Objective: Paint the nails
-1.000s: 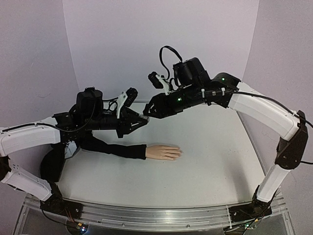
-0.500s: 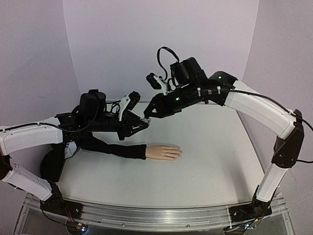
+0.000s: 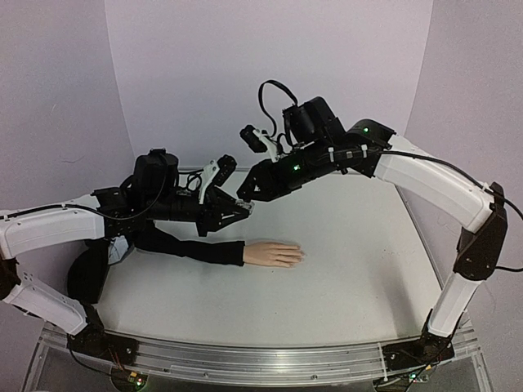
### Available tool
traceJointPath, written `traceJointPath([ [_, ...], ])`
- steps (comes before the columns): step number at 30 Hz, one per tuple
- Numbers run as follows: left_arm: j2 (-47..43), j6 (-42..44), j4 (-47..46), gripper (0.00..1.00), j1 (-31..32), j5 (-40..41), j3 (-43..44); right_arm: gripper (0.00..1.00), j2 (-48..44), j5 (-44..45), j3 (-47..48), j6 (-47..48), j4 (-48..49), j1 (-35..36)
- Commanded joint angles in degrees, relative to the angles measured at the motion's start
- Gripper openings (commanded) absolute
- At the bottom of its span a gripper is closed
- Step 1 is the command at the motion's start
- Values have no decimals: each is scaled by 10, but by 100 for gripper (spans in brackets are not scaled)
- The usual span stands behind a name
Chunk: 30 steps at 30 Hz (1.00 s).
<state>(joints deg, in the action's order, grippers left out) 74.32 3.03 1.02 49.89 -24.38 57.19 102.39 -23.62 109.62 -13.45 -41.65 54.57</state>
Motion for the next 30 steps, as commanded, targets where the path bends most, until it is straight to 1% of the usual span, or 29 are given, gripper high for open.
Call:
traceJointPath([
  [1, -5, 3, -15, 0, 2, -13, 31, 29, 7, -12, 19, 7, 9, 2],
  [3, -4, 3, -14, 0, 2, -13, 30, 29, 9, -11, 18, 7, 9, 2],
  [6, -4, 3, -14, 0, 2, -11, 30, 24, 9, -10, 16, 8, 9, 2],
  [10, -4, 2, -14, 0, 2, -9, 30, 23, 5, -3, 12, 9, 9, 2],
  [11, -4, 1, -14, 0, 2, -10, 30, 21, 3, 0, 11, 11, 9, 2],
  [13, -3, 2, -14, 0, 1, -12, 31, 17, -4, 8, 8, 14, 9, 2],
  [14, -2, 1, -14, 0, 1, -14, 33, 13, -10, 13, 5, 17, 10, 2],
  [16, 3, 2, 5, 0, 2, -21, 36, 2, -25, 22, -3, 21, 11, 2],
  [17, 5, 3, 11, 0, 1, -26, 40, 0, -31, 24, -7, 25, 11, 2],
  [21, 15, 16, 38, 0, 1, -46, 51, 0, -50, 24, -29, 53, 12, 2],
  [30, 22, 33, 64, 0, 1, -82, 60, 0, -71, -19, -57, 106, 19, 4],
])
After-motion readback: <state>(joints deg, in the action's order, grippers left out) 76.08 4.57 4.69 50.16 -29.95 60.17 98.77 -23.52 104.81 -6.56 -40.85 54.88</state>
